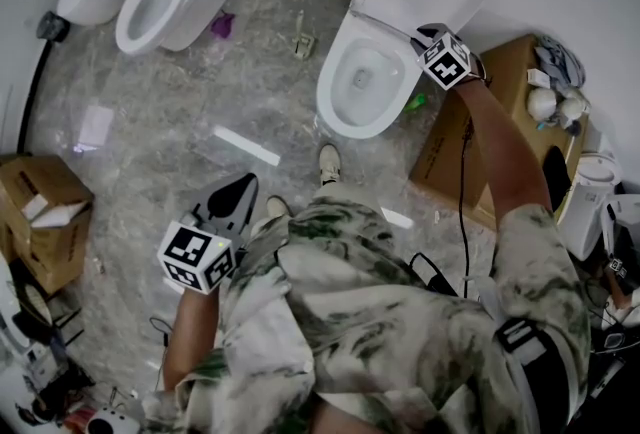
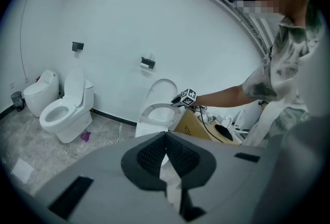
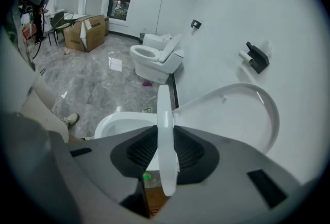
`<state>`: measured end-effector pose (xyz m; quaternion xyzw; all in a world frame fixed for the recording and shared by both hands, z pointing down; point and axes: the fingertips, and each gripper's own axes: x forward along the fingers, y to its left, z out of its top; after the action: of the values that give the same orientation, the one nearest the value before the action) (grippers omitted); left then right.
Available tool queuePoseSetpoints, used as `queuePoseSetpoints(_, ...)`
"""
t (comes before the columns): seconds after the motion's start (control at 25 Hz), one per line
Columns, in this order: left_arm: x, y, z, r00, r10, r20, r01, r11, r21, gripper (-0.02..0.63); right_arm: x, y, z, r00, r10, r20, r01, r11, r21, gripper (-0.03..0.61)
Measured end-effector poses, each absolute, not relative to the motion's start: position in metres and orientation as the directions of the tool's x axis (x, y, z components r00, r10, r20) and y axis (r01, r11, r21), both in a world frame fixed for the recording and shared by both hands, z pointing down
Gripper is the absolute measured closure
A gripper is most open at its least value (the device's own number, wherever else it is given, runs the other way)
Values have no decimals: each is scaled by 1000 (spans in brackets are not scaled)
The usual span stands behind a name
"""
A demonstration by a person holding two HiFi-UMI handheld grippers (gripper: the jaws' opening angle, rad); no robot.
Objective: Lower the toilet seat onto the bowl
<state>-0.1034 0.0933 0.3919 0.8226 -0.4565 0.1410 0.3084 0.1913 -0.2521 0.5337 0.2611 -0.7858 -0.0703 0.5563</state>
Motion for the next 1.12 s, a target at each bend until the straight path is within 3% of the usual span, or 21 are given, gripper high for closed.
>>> queuePoseSetpoints(1.12, -110, 115, 411, 586, -611, 532, -810, -430, 398, 591, 173, -200, 570, -242, -449, 860, -330, 872, 362, 459)
